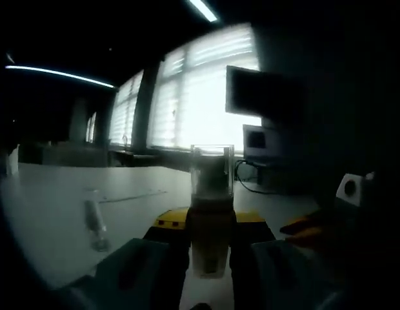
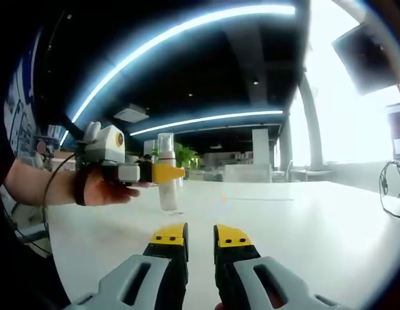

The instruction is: Clamp pump bottle remove cover press pump head put on cover

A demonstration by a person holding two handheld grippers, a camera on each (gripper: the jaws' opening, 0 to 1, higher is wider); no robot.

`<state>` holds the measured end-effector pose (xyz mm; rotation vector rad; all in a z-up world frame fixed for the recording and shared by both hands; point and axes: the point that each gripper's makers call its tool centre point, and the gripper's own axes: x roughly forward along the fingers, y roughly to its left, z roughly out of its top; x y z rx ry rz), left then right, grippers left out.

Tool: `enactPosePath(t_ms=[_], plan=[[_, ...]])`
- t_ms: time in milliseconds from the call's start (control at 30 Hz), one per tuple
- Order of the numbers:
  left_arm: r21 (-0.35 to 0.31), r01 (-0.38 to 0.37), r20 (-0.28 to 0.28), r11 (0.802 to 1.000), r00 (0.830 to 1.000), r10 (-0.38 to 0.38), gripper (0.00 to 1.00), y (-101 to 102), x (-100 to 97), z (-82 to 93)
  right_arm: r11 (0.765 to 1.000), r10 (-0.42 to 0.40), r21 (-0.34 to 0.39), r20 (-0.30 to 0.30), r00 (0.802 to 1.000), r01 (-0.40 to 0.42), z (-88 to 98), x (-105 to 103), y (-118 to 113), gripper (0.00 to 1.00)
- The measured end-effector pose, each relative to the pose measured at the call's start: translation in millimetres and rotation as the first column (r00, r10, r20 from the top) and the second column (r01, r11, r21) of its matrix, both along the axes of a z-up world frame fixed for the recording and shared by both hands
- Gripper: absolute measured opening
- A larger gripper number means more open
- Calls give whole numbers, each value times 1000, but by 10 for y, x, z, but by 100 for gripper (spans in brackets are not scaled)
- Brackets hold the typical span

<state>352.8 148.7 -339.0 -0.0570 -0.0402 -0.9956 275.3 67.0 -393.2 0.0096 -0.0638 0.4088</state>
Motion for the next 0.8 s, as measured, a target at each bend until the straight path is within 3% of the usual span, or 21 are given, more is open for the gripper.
enactPosePath(t_ms=[333, 533, 800], plan=[[-9, -7, 10, 1000, 1000, 7, 14, 137, -96, 58, 1000, -2, -6, -2, 1000, 2, -5, 6, -3, 10], [17, -13, 48, 1000, 999, 12, 14, 196, -167, 63, 1000, -2, -8, -2, 1000, 2, -6, 3, -4, 10], [7, 8, 27, 1000, 1000, -9, 14, 228, -307, 39, 1000, 1, -12, 1, 1000, -1, -6, 2, -3, 10]])
